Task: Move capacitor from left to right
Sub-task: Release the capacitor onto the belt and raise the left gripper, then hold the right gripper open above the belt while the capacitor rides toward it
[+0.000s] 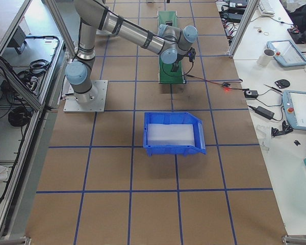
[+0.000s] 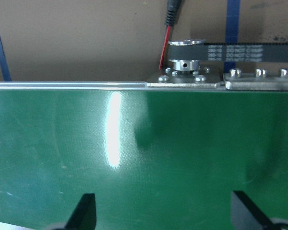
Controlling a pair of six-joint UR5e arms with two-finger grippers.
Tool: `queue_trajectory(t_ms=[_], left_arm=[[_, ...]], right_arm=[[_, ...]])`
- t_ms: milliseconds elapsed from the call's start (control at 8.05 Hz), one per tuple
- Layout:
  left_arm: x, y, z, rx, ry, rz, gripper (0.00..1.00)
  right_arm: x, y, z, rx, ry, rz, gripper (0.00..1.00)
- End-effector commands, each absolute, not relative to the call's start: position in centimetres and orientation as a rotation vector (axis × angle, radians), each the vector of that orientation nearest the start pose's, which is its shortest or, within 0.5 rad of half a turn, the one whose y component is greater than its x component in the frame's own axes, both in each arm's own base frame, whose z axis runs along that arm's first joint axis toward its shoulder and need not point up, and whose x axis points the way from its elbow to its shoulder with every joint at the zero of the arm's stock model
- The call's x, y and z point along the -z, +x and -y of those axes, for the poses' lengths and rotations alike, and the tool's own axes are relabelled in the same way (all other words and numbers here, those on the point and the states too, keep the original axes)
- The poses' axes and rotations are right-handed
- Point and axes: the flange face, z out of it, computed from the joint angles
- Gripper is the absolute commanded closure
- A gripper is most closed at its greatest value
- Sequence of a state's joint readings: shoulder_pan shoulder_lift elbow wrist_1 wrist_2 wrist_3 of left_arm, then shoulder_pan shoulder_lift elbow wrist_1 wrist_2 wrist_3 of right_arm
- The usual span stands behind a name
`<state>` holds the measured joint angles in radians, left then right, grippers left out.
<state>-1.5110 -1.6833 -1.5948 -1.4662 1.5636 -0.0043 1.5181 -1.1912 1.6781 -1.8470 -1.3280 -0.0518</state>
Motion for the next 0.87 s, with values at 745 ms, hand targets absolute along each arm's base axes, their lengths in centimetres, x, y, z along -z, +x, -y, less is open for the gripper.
queue_trajectory(t_ms=[745], left_arm=[[-55.8, -14.2, 50.3, 0.171, 0.031, -3.133, 0.00]], right_arm=[[-26.9, 13.8, 59.8, -0.121, -0.133, -2.880, 0.00]])
